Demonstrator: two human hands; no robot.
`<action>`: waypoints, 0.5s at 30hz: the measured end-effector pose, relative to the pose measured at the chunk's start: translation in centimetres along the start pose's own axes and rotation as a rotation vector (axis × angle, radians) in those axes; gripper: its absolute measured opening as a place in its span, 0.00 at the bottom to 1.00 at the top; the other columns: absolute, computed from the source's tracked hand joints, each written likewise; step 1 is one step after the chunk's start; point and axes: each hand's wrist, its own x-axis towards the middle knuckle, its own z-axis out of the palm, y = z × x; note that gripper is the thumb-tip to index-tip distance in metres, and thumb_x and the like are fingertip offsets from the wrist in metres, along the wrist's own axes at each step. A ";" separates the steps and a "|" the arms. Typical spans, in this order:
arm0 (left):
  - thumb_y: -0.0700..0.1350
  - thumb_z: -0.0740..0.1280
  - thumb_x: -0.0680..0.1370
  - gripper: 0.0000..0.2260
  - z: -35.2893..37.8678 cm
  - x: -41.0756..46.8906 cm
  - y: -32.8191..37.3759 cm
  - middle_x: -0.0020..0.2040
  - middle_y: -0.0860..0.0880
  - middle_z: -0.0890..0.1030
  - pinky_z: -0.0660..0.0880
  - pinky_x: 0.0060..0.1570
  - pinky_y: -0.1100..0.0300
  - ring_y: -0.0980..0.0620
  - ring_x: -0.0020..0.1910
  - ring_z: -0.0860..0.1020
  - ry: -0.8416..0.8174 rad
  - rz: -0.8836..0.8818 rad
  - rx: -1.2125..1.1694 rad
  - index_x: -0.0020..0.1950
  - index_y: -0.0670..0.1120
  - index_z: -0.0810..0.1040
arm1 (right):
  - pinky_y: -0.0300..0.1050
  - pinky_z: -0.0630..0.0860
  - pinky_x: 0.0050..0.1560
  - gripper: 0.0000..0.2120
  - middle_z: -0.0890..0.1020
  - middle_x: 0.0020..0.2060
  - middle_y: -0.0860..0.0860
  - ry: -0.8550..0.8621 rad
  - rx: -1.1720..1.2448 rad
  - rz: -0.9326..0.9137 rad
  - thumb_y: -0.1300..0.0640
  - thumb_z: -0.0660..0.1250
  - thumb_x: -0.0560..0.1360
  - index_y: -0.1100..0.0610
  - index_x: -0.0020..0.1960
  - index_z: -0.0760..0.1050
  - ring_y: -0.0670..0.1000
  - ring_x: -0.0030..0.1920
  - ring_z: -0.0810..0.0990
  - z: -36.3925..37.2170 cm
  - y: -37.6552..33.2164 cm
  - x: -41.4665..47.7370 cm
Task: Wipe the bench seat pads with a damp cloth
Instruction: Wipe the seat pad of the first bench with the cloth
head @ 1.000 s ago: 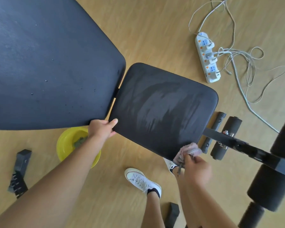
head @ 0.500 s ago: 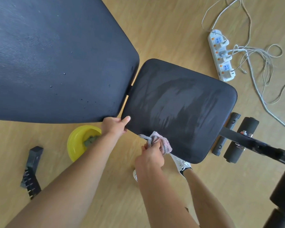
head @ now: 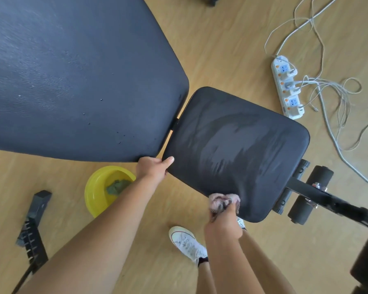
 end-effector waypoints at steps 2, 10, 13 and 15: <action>0.54 0.78 0.74 0.21 0.0 0.2 0.0 0.40 0.40 0.89 0.85 0.54 0.42 0.39 0.44 0.89 0.006 0.026 0.013 0.37 0.36 0.84 | 0.20 0.70 0.27 0.21 0.71 0.32 0.50 -0.099 -0.049 -0.121 0.58 0.57 0.87 0.52 0.35 0.62 0.33 0.21 0.76 0.3 -0.5 -0.5; 0.56 0.78 0.73 0.18 0.0 0.7 -0.2 0.44 0.40 0.89 0.83 0.56 0.48 0.38 0.49 0.87 0.009 0.043 0.022 0.46 0.40 0.90 | 0.50 0.82 0.54 0.13 0.80 0.38 0.50 -0.316 -0.425 0.036 0.50 0.70 0.80 0.58 0.45 0.74 0.53 0.43 0.83 6.9 6.9 1.9; 0.56 0.78 0.73 0.18 0.0 0.5 -0.3 0.44 0.40 0.90 0.83 0.57 0.47 0.39 0.48 0.87 0.016 0.048 0.032 0.46 0.40 0.90 | 0.45 0.77 0.34 0.17 0.78 0.36 0.50 -0.311 -0.395 0.013 0.51 0.73 0.78 0.57 0.39 0.69 0.49 0.33 0.78 6.4 5.6 2.6; 0.57 0.78 0.72 0.19 0.0 0.6 -0.5 0.41 0.39 0.89 0.84 0.55 0.44 0.39 0.45 0.88 0.010 0.048 0.001 0.40 0.40 0.89 | 0.42 0.76 0.28 0.16 0.82 0.37 0.49 -0.402 -0.417 -0.020 0.48 0.69 0.81 0.60 0.44 0.72 0.47 0.31 0.81 4.3 4.7 4.6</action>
